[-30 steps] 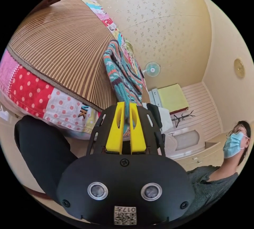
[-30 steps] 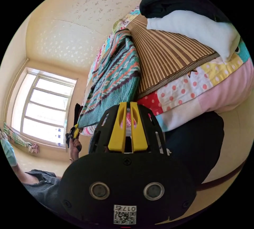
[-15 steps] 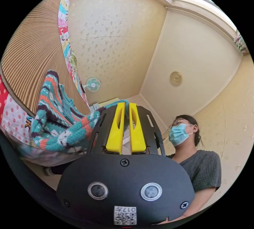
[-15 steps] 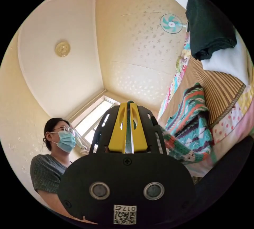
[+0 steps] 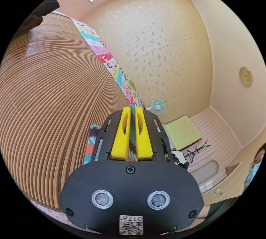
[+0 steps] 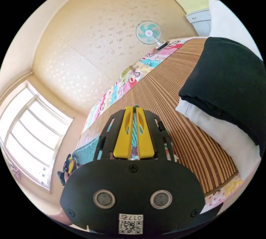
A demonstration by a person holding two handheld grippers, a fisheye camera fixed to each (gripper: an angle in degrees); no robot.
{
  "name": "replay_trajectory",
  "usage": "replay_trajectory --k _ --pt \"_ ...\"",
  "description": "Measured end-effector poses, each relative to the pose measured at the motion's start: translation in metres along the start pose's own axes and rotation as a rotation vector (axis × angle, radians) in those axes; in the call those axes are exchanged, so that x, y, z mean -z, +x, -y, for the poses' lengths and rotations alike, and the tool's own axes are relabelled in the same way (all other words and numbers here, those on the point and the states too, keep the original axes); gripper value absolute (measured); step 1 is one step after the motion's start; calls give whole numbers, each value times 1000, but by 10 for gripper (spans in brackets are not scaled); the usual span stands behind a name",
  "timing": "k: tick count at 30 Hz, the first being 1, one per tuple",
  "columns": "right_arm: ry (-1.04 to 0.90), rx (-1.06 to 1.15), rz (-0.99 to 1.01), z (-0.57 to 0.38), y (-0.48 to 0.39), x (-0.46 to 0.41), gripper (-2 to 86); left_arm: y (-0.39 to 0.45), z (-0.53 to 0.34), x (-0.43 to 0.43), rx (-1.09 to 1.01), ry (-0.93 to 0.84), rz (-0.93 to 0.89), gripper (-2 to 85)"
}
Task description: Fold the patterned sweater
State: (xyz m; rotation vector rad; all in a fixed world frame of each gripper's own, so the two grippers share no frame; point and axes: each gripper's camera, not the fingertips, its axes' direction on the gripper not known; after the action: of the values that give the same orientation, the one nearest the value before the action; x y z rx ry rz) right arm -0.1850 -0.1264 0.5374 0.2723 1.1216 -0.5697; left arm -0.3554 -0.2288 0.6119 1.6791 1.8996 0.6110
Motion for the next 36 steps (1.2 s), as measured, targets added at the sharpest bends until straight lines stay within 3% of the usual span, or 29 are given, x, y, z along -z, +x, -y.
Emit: replay_trajectory --k 3,8,14,20,27,29,31,33,36 --pt "-107 -20 -77 -10 11 -54 23 -7 -13 -31 -70 -18 43 64" --pt "-75 4 59 -22 12 -64 43 -10 -23 2 -84 129 30 97" --pt "31 340 116 -55 -80 -2 77 11 -71 88 -95 136 188 175" --pt "-79 499 83 -138 -135 18 69 15 -158 106 -24 25 262 213" --pt "-25 547 -244 -188 -114 30 24 4 -200 58 97 -92 268 176" --pt "-98 605 -284 -196 -105 17 16 6 -200 54 116 -94 279 152" --pt "-297 685 -325 -211 -88 -19 10 11 -198 56 128 -75 297 119" --pt "-151 686 -261 -224 -76 -9 7 26 -191 57 116 -33 177 90" --pt "-149 583 -197 -217 -67 -7 6 73 -176 36 28 -22 2 80"
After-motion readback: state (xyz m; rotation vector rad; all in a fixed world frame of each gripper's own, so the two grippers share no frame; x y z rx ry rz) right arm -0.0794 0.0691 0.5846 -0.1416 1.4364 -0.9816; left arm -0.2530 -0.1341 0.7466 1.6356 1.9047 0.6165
